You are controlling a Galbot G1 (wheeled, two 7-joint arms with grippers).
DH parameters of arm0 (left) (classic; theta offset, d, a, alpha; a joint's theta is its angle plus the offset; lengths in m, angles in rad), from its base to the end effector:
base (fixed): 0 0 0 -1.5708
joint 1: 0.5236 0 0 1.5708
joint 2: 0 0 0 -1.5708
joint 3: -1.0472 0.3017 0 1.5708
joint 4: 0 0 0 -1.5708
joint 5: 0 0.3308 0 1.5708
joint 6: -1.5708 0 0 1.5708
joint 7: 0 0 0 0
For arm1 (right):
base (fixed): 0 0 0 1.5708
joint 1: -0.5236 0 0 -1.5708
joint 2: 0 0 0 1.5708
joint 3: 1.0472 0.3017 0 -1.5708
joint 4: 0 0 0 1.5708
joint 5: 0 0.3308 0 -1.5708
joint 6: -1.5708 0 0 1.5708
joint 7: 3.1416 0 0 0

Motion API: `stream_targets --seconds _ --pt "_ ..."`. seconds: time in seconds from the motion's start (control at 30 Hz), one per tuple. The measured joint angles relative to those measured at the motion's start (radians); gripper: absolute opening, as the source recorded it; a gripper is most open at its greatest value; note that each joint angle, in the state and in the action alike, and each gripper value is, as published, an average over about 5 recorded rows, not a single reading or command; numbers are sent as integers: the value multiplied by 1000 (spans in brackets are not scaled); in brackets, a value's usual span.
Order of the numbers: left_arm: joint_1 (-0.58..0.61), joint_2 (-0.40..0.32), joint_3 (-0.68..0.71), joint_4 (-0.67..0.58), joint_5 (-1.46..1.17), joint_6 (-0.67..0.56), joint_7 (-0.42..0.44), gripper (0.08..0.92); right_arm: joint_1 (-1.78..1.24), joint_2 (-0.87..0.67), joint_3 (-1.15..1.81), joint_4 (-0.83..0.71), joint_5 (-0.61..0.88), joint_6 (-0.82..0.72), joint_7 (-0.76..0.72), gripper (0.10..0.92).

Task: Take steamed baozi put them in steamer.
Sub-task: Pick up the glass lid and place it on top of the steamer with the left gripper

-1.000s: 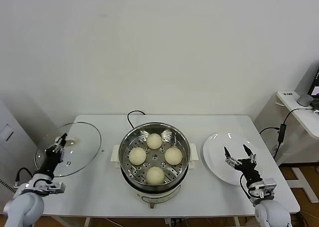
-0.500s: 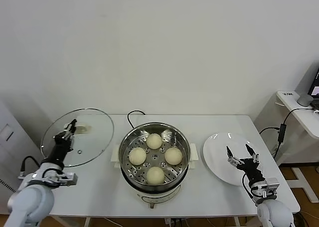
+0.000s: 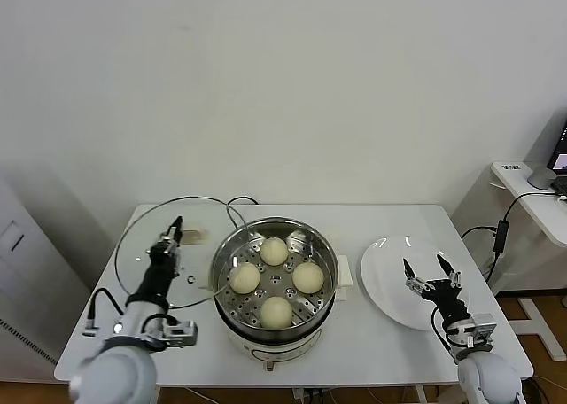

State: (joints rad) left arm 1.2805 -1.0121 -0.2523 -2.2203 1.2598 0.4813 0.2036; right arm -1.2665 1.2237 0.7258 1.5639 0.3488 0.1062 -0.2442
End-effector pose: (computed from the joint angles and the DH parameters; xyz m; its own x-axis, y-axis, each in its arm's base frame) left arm 0.2184 -0.0060 -0.1789 -0.9978 0.0390 -0.0545 -0.0556 -0.0296 0.9980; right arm 0.2590 -0.1659 -0.3274 -0.9971 -0.0532 0.0539 -0.0544 0.9983 -0.0210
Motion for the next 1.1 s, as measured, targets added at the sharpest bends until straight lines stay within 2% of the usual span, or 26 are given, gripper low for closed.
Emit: stream_targets --seconds 0.27,0.57,1.1 --pt "-51 -42 158 -6 105 107 49 111 4 -1 -4 -5 -3 -3 1 823" --pt "-125 -107 295 39 176 161 68 111 1 0 0 -8 -3 -3 0 823" --pt "-212 -183 413 130 182 157 46 111 3 2 3 -15 -2 -2 -4 823"
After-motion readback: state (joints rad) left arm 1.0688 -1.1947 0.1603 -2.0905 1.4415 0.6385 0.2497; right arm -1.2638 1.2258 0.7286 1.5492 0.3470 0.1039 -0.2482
